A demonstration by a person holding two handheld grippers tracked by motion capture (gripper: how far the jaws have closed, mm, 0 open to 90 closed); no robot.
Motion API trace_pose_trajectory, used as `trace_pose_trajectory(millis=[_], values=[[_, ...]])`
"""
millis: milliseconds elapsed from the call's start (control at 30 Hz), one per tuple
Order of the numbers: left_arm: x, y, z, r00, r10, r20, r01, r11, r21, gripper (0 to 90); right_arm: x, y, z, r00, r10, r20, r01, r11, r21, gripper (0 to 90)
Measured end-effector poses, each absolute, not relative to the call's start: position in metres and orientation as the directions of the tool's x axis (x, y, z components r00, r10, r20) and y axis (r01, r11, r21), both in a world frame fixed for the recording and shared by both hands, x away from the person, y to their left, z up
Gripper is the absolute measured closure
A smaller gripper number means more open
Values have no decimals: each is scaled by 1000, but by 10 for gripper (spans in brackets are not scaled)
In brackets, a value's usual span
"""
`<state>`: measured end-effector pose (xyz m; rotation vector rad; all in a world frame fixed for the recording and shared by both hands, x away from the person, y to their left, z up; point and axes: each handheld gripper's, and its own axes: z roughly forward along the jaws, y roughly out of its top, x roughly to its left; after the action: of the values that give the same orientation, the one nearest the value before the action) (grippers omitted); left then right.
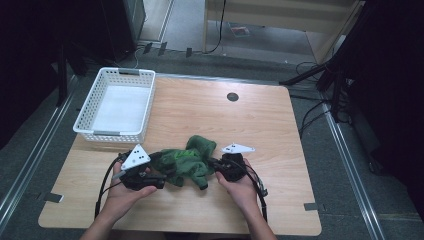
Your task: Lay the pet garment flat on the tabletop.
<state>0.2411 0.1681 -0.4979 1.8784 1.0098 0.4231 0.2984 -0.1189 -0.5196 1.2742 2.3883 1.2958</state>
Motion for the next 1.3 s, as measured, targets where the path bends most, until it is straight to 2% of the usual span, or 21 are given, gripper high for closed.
trace_pose_trajectory(millis=[67,100,133,167,267,333,367,400,500,533,567,600,633,667,733,800,867,933,1000,1133,1300], values=[[245,176,-501,572,804,-159,506,-195,840,597,296,-119,-516,-634,733,244,598,265,756,892],[249,186,-503,573,787,-228,539,-153,828,783,294,-121,-510,-631,746,210,568,261,780,898],[250,189,-503,585,769,-259,551,-143,822,835,293,-125,-503,-619,759,201,549,235,802,900],[250,189,-503,585,769,-259,551,-143,822,847,291,-129,-497,-613,765,199,532,214,819,900],[252,191,-503,629,696,-346,577,-120,808,860,289,-136,-486,-601,775,196,504,176,846,900],[253,184,-503,679,611,-407,601,-144,786,860,283,-148,-464,-592,784,187,444,123,888,900],[252,181,-504,706,560,-434,606,-160,779,860,283,-148,-464,-592,784,187,444,123,888,900],[250,176,-504,757,459,-464,588,-170,791,858,281,-149,-458,-595,782,184,431,118,895,900],[246,166,-502,804,305,-511,574,-175,800,848,270,-152,-436,-610,780,139,364,120,924,900],[246,165,-502,809,304,-503,569,-193,800,841,265,-152,-427,-617,778,124,332,114,936,900],[246,165,-503,805,345,-483,569,-216,793,826,258,-149,-418,-631,768,105,294,112,949,898],[248,165,-505,792,393,-467,577,-229,784,826,258,-149,-418,-631,768,105,294,112,949,898],[251,167,-510,752,491,-440,604,-246,758,823,257,-147,-417,-630,772,90,288,124,950,882],[255,171,-515,706,560,-433,636,-234,735,813,258,-144,-419,-604,796,48,278,154,948,839],[261,182,-523,603,659,-450,699,-164,696,778,268,-142,-432,-548,836,24,320,183,929,670],[263,191,-525,536,743,-401,704,-132,698,735,281,-152,-449,-507,855,111,415,130,900,637],[261,198,-519,509,780,-365,681,-106,724,651,293,-166,-462,-489,843,224,496,57,867,610],[257,203,-507,526,783,-331,621,-89,778,546,302,-176,-471,-484,832,269,545,47,837,595],[250,201,-492,582,746,-323,561,-81,824,506,305,-181,-475,-480,840,253,551,65,832,583],[238,176,-480,705,635,-316,524,-167,835,466,297,-186,-480,-456,851,260,554,43,831,563],[227,141,-490,745,599,-293,523,-251,815,457,275,-187,-490,-508,821,260,541,69,838,523]])
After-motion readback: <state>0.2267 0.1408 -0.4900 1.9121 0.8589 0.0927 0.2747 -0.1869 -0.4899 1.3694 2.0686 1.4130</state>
